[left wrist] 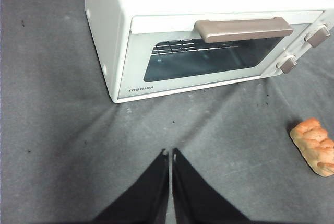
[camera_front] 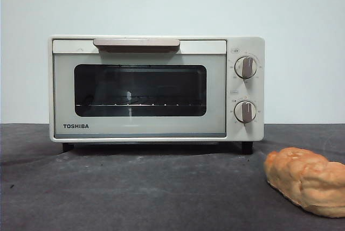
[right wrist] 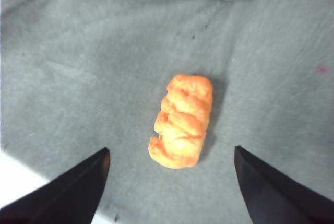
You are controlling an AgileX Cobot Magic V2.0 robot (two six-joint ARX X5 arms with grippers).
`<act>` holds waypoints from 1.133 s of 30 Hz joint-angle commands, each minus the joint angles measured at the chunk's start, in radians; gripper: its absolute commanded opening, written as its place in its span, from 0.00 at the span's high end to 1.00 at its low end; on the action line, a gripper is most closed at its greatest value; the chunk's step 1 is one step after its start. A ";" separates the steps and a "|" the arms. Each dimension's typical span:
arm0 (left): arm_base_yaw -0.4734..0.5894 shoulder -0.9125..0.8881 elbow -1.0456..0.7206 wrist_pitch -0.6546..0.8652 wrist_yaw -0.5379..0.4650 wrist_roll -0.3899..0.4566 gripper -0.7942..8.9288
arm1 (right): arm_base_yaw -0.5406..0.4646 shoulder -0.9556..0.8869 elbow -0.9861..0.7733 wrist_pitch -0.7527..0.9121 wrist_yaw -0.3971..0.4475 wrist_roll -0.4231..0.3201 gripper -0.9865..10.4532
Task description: The left arm flap open the oven, the right arm pick bread and place it into oven, the left arm flap close the oven
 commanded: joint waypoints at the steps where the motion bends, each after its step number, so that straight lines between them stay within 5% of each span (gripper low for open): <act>1: -0.002 0.002 0.019 0.002 0.003 0.012 0.90 | 0.043 0.009 -0.046 0.070 0.012 0.087 0.58; 10: -0.002 0.002 0.019 0.002 0.003 0.012 0.90 | 0.229 0.091 -0.206 0.309 0.179 0.230 0.58; 22: -0.002 0.001 0.019 -0.002 0.003 0.012 0.90 | 0.412 0.341 -0.213 0.462 0.447 0.275 0.53; 34: -0.002 0.002 0.019 -0.002 0.003 0.012 0.90 | 0.419 0.511 -0.213 0.575 0.446 0.276 0.53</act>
